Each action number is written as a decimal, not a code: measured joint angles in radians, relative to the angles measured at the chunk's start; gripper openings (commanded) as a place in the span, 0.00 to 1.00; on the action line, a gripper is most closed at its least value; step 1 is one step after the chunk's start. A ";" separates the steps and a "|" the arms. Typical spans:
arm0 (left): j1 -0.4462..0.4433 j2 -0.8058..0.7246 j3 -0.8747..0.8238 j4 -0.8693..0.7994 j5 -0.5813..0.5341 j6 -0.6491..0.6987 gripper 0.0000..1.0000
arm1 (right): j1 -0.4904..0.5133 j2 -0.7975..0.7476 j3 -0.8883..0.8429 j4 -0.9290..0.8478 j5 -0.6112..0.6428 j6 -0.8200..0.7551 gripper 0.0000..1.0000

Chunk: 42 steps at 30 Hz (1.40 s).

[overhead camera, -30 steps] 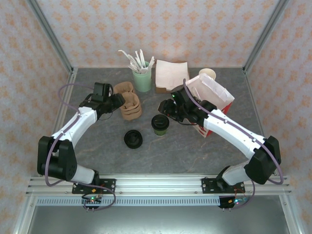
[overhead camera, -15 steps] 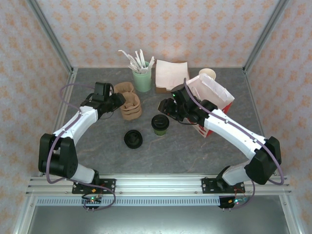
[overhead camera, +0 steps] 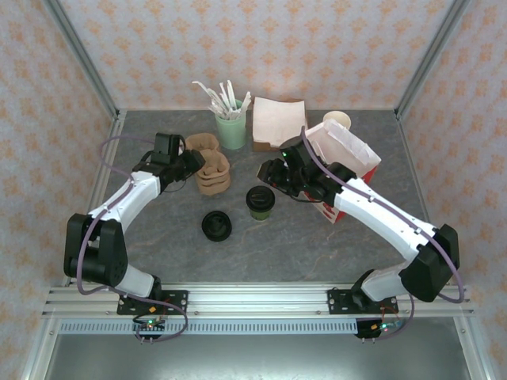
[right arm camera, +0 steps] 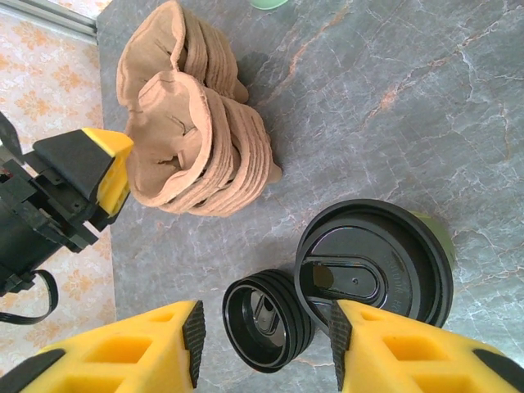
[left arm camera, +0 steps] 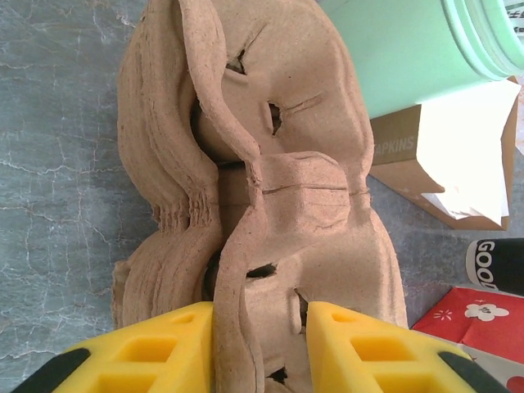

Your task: Pack the takeout coffee

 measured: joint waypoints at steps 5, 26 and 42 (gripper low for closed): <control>0.000 0.006 0.000 0.003 0.000 -0.011 0.19 | 0.000 -0.009 0.000 0.000 0.001 0.000 0.46; 0.000 -0.264 0.011 0.030 0.152 -0.021 0.04 | 0.000 -0.134 -0.011 0.096 -0.020 -0.050 0.40; -0.184 -0.608 -0.001 0.140 0.386 0.012 0.05 | -0.124 -0.401 -0.228 0.416 -0.388 -0.114 0.46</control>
